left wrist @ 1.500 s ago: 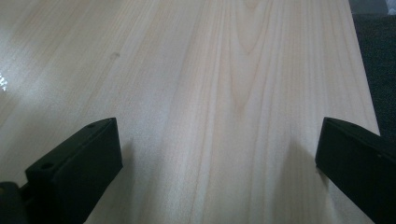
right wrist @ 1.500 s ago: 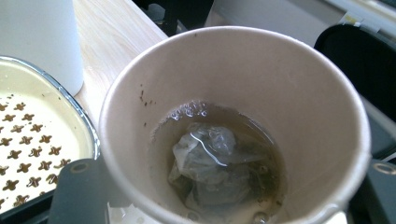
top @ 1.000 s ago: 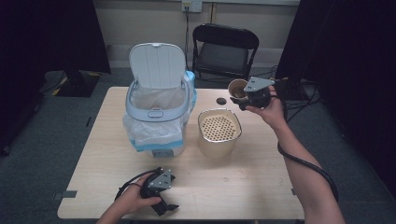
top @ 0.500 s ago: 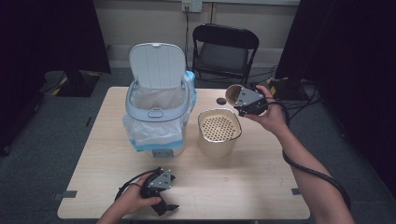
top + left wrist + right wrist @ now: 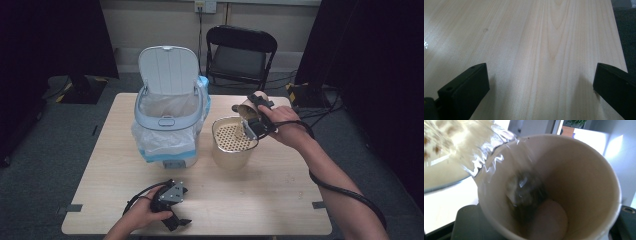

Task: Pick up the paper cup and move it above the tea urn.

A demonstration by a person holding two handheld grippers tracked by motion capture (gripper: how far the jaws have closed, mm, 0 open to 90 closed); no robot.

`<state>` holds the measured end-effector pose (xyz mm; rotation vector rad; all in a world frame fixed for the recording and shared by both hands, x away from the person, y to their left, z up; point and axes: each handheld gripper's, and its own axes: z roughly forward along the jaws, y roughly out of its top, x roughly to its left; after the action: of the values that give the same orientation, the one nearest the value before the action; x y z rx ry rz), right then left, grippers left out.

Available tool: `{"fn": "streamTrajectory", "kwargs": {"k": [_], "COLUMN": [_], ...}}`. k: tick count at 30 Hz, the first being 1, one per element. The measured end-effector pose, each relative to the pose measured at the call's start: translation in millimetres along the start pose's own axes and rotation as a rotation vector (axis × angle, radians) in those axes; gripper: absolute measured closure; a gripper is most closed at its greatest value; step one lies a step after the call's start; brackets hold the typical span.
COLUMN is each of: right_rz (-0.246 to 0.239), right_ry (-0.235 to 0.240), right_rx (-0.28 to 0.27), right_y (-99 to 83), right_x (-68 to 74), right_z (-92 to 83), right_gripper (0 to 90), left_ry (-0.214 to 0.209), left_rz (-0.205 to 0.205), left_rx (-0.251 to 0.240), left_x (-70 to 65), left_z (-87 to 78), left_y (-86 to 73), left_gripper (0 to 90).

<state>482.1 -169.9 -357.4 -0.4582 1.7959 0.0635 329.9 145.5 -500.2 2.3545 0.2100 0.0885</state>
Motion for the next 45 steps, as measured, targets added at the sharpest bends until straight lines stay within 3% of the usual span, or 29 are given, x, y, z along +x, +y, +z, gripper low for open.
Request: {"fn": "streamTrajectory", "kwargs": {"k": [1, 4, 6, 7, 9, 11, 12, 13, 15, 16, 18, 20, 25, 27, 33, 38, 42, 45], "right_rz": [-0.065, -0.158, -0.308, -0.345, -0.400, -0.404, -0.377, -0.302, -0.095, 0.045, 0.203, 0.376, 0.647, 0.721, 0.864, 1.021, 1.116, 1.138], "right_ry": [-0.017, -0.072, -0.167, -0.174, -0.229, -0.255, -0.242, -0.201, -0.112, -0.042, 0.017, 0.133, 0.273, 0.300, 0.355, 0.409, 0.436, 0.444], "right_rx": [0.022, 0.039, 0.069, 0.074, 0.079, 0.080, 0.077, 0.072, 0.044, 0.042, 0.015, 0.008, -0.039, -0.056, -0.078, -0.100, -0.129, -0.130], "right_y": [4.0, 8.1, 10.5, 11.4, 13.2, 13.9, 14.0, 13.4, 9.5, 5.1, -2.6, -11.1, -23.6, -27.5, -33.9, -39.7, -43.9, -44.5], "right_x": [3.3, 8.6, 12.3, 13.0, 13.4, 13.2, 10.6, 8.0, 0.2, -5.7, -12.0, -16.9, -19.8, -20.6, -21.9, -25.3, -27.3, -28.0], "right_z": [-1.1, -2.2, -2.9, -3.2, -5.3, -6.7, -7.3, -6.7, -6.0, -5.3, -3.7, 0.8, 7.7, 10.3, 15.9, 18.8, 20.8, 21.9], "right_gripper": [28.6, 28.6, 28.6, 28.6, 28.5, 28.3, 28.1, 28.0, 28.0, 28.0, 28.0, 28.3, 28.3, 28.3, 28.1, 28.1, 28.1, 28.1], "left_ry": [-0.001, 0.000, 0.000, 0.000, 0.000, 0.000, 0.000, 0.000, 0.000, 0.000, 0.000, 0.000, 0.000, 0.000, 0.002, 0.002, 0.002, 0.003], "left_rz": [-0.001, 0.000, 0.000, 0.000, -0.001, 0.000, 0.000, 0.000, -0.001, 0.000, -0.001, 0.000, 0.000, -0.001, 0.001, 0.001, 0.001, 0.001], "left_rx": [0.000, 0.000, 0.000, 0.000, 0.000, 0.000, 0.000, 0.000, -0.001, 0.000, 0.000, 0.000, -0.001, -0.001, 0.005, 0.005, 0.005, 0.005], "left_x": [-0.1, 0.0, 0.0, 0.0, 0.0, 0.0, 0.0, 0.0, -0.1, 0.0, 0.0, 0.0, 0.0, 0.0, -0.1, -0.1, 0.0, -0.1], "left_z": [0.0, 0.0, 0.0, 0.0, 0.0, 0.0, 0.0, 0.0, 0.0, 0.0, 0.0, 0.0, 0.1, 0.0, -0.3, -0.3, -0.3, -0.3], "left_y": [0.0, 0.0, 0.0, 0.0, 0.0, 0.0, 0.0, 0.0, 0.0, 0.0, 0.0, 0.0, 0.0, 0.0, 0.2, 0.2, 0.2, 0.2], "left_gripper": [0.0, 0.0, 0.0, 0.0, 0.0, 0.0, 0.0, 0.0, 0.0, 0.0, 0.0, 0.0, 0.0, 0.0, 0.0, 0.0, 0.0, 0.0]}}
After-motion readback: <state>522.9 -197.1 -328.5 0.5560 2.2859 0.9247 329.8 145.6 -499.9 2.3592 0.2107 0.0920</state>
